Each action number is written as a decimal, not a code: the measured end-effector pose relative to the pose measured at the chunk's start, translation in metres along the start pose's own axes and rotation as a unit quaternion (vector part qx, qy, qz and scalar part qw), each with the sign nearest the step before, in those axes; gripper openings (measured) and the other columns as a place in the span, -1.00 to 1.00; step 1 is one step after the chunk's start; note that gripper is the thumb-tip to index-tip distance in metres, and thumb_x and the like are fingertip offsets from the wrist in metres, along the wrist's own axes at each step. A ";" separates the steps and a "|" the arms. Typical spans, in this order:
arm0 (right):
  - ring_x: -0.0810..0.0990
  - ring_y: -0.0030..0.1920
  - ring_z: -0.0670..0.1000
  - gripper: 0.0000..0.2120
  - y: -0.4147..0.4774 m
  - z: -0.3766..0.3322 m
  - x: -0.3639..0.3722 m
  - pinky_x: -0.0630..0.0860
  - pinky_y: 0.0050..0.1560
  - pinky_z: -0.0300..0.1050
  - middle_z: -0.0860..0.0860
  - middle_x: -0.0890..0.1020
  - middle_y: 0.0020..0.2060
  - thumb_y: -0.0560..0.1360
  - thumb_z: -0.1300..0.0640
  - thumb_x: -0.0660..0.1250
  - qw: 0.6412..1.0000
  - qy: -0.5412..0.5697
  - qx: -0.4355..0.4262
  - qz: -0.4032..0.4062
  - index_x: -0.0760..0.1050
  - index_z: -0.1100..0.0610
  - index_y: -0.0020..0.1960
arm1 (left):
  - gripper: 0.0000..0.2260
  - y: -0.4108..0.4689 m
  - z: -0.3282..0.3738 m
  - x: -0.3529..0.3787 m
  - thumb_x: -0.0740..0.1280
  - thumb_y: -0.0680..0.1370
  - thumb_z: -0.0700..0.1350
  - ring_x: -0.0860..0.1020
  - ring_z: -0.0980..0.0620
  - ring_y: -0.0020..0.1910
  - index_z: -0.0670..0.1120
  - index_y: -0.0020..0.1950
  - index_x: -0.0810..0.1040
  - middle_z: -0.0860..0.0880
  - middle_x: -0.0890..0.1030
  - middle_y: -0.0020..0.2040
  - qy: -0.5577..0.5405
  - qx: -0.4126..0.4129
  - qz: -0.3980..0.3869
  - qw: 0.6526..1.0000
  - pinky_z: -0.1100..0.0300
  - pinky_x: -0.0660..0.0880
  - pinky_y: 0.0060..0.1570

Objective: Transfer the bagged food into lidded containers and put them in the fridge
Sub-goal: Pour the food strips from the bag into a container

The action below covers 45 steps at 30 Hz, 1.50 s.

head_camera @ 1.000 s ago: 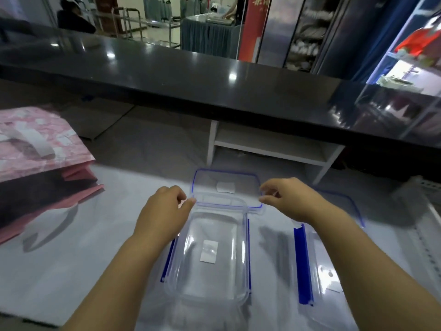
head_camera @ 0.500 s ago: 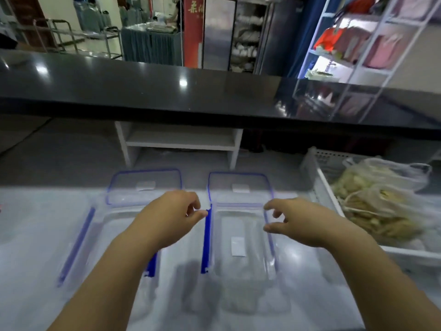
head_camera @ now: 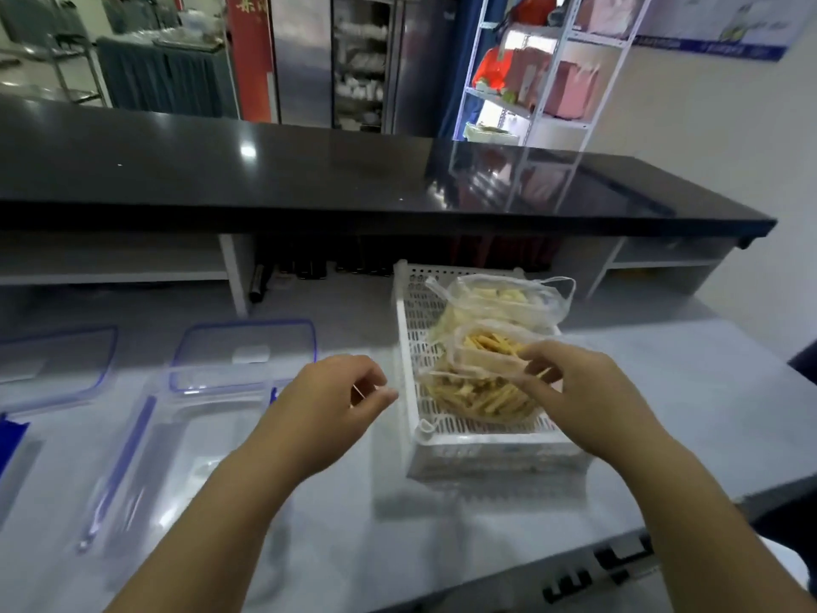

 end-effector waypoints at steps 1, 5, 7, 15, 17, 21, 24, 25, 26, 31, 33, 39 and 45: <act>0.57 -0.06 -0.06 -0.69 0.002 0.012 0.000 0.54 -0.03 -0.07 -0.11 0.60 -0.05 0.49 -0.06 0.35 0.999 0.007 0.006 0.032 0.53 0.03 0.18 | -0.87 0.006 0.008 0.009 0.32 0.52 0.09 0.53 0.23 -0.19 0.05 -0.11 0.57 0.14 0.58 -0.20 -0.011 0.001 0.007 1.000 0.33 0.45 -0.18; 0.54 0.12 0.07 -0.54 0.018 0.046 0.006 0.50 0.05 0.01 0.03 0.50 0.20 0.50 -0.15 0.30 0.988 0.056 0.098 0.107 0.41 0.05 0.31 | -0.81 0.035 0.034 0.038 0.31 0.53 0.07 0.51 0.19 -0.23 -0.03 -0.14 0.57 0.10 0.56 -0.23 -0.050 -0.025 0.073 0.996 0.33 0.39 -0.26; 0.51 0.17 0.14 -0.44 0.028 0.057 0.011 0.46 0.02 0.01 0.09 0.41 0.28 0.50 -0.21 0.25 0.982 0.048 0.165 0.075 0.32 0.07 0.38 | -0.76 0.051 0.046 0.050 0.29 0.53 0.11 0.51 0.10 -0.21 -0.05 -0.06 0.54 0.04 0.56 -0.17 -0.055 -0.049 0.109 0.991 0.24 0.42 -0.23; 0.51 -0.27 0.01 -0.74 0.050 0.077 0.021 0.44 -0.24 -0.07 0.05 0.57 -0.24 0.53 -0.04 0.28 0.971 0.114 0.211 -0.013 0.48 0.15 -0.16 | -0.75 0.095 0.066 0.085 0.29 0.53 0.04 0.50 0.01 -0.31 -0.11 -0.22 0.48 -0.04 0.56 -0.24 -0.018 -0.143 0.012 0.989 0.17 0.40 -0.37; 0.44 -0.41 0.00 -0.67 0.052 0.080 0.021 0.36 -0.39 -0.13 0.03 0.48 -0.44 0.55 0.07 0.27 0.972 0.124 0.200 -0.009 0.41 0.13 -0.37 | -0.77 0.094 0.063 0.090 0.30 0.54 -0.06 0.56 -0.06 -0.30 -0.18 -0.24 0.52 -0.11 0.59 -0.28 -0.052 -0.139 0.011 0.989 0.10 0.50 -0.30; 0.42 -0.46 0.04 -0.71 0.057 0.087 0.015 0.38 -0.38 -0.13 0.09 0.48 -0.45 0.55 0.15 0.26 0.957 0.203 0.208 -0.012 0.58 0.29 -0.25 | -0.78 0.091 0.060 0.085 0.31 0.56 -0.11 0.62 -0.07 -0.36 -0.23 -0.19 0.57 -0.15 0.62 -0.31 -0.146 -0.158 0.017 0.976 0.10 0.55 -0.33; 0.44 -0.45 0.05 -0.71 0.059 0.087 0.013 0.36 -0.37 -0.13 0.01 0.49 -0.48 0.57 0.15 0.23 0.961 0.214 0.175 0.015 0.61 0.32 -0.17 | -0.78 0.092 0.064 0.079 0.30 0.57 -0.14 0.58 0.06 -0.45 -0.23 -0.19 0.60 -0.08 0.60 -0.34 -0.197 -0.148 0.025 0.969 0.17 0.57 -0.36; 0.44 -0.45 0.03 -0.70 0.059 0.086 0.011 0.34 -0.37 -0.14 -0.03 0.49 -0.49 0.58 0.15 0.22 0.963 0.213 0.162 0.036 0.60 0.31 -0.18 | -0.79 0.093 0.066 0.078 0.29 0.57 -0.14 0.57 0.09 -0.47 -0.24 -0.17 0.60 -0.07 0.60 -0.34 -0.210 -0.142 0.032 0.967 0.13 0.60 -0.31; 0.45 -0.44 -0.01 -0.70 0.059 0.084 0.008 0.33 -0.36 -0.15 -0.06 0.50 -0.47 0.59 0.15 0.21 0.962 0.221 0.149 0.059 0.59 0.29 -0.19 | -0.79 0.093 0.069 0.076 0.29 0.57 -0.15 0.56 0.10 -0.48 -0.23 -0.17 0.61 -0.05 0.59 -0.36 -0.223 -0.135 0.043 0.964 0.09 0.62 -0.26; 0.53 -0.30 -0.03 -0.74 0.056 0.063 -0.017 0.43 -0.25 -0.11 0.05 0.63 -0.27 0.61 0.11 0.19 0.940 0.284 0.068 0.178 0.56 0.10 -0.20 | -0.81 0.086 0.081 0.058 0.30 0.57 -0.16 0.54 0.16 -0.45 -0.10 -0.22 0.62 0.02 0.58 -0.39 -0.286 -0.084 0.123 0.946 0.14 0.62 -0.26; 0.50 -0.29 -0.02 -0.73 0.053 0.051 -0.025 0.42 -0.26 -0.12 0.07 0.60 -0.24 0.61 0.11 0.19 0.924 0.319 0.029 0.207 0.54 0.02 -0.23 | -0.80 0.080 0.086 0.046 0.30 0.56 -0.16 0.53 0.20 -0.44 -0.04 -0.24 0.62 0.03 0.59 -0.39 -0.297 -0.057 0.158 0.940 0.26 0.57 -0.33; 0.54 -0.15 0.00 -0.77 0.045 0.011 -0.024 0.52 -0.09 -0.14 0.08 0.58 -0.14 0.59 0.11 0.23 0.877 0.445 -0.057 0.170 0.55 0.00 -0.21 | -0.81 0.046 0.075 0.004 0.31 0.56 -0.15 0.52 0.20 -0.42 0.01 -0.23 0.61 0.09 0.61 -0.41 -0.315 -0.027 0.244 0.917 0.33 0.49 -0.39; 0.49 -0.29 0.07 -0.71 0.029 -0.047 0.010 0.47 -0.25 -0.09 0.18 0.57 -0.31 0.55 0.06 0.21 0.843 0.527 -0.086 0.067 0.55 0.04 -0.30 | -0.83 -0.011 0.043 -0.028 0.27 0.56 -0.11 0.57 0.18 -0.37 0.04 -0.20 0.58 0.13 0.64 -0.31 -0.242 -0.064 0.283 0.926 0.38 0.51 -0.38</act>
Point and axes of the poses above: each hand's wrist, its own y-axis towards the middle knuckle, its own x-axis out of the palm, z = x × y, the point moved 1 cm from there along y, towards the middle knuckle
